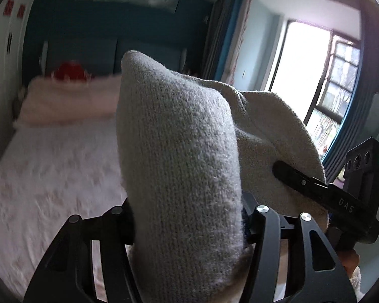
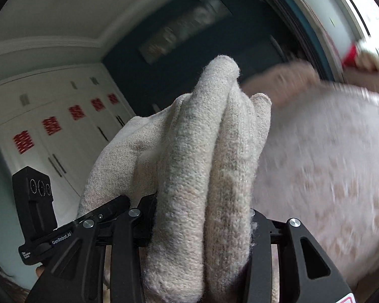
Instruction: Fold small clothes
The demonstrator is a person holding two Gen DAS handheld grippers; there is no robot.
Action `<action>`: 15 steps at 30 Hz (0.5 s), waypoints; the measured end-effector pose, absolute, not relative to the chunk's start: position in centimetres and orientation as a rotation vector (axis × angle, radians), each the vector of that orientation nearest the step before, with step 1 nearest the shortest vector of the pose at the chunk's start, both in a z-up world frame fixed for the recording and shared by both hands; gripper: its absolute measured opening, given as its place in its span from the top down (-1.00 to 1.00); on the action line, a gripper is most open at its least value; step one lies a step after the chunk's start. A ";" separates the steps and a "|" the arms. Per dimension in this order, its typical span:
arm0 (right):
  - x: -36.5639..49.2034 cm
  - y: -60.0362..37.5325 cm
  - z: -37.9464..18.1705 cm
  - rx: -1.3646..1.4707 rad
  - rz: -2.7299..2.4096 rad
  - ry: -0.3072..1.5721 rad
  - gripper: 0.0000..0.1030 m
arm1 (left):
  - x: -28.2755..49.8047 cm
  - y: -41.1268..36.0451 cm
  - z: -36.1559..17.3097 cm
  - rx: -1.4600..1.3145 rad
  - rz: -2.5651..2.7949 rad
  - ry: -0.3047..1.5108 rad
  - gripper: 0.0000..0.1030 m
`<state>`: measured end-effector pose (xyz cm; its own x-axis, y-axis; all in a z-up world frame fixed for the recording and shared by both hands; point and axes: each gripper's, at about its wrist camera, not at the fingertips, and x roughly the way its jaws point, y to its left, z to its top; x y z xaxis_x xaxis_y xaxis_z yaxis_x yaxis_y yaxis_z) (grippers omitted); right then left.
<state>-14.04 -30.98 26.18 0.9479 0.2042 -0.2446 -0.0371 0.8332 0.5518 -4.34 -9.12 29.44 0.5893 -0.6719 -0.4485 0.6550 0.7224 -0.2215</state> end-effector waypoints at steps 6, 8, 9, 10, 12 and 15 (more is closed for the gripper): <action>-15.8 -28.2 33.1 0.471 0.202 0.144 0.24 | -7.4 -5.1 36.1 -0.062 -0.774 0.321 -0.13; -16.0 -27.0 35.1 0.442 0.236 0.097 0.23 | -8.0 -3.6 37.5 -0.070 -0.769 0.261 -0.13; -16.0 -26.4 35.9 0.427 0.252 0.075 0.23 | -8.4 -2.6 38.3 -0.071 -0.764 0.226 -0.14; -16.0 -26.0 36.4 0.417 0.265 0.064 0.23 | -8.6 -1.9 39.0 -0.070 -0.758 0.199 -0.14; -15.9 -24.6 38.0 0.391 0.298 0.037 0.23 | -9.0 -0.5 40.0 -0.072 -0.744 0.158 -0.15; -15.1 -23.1 39.5 0.366 0.340 0.006 0.23 | -9.2 1.5 41.3 -0.081 -0.730 0.107 -0.17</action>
<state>-15.10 -23.12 39.54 0.9434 0.3270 0.0553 -0.3249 0.8777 0.3524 -9.20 1.46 41.27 0.7404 -0.6686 -0.0688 0.6604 0.7427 -0.1110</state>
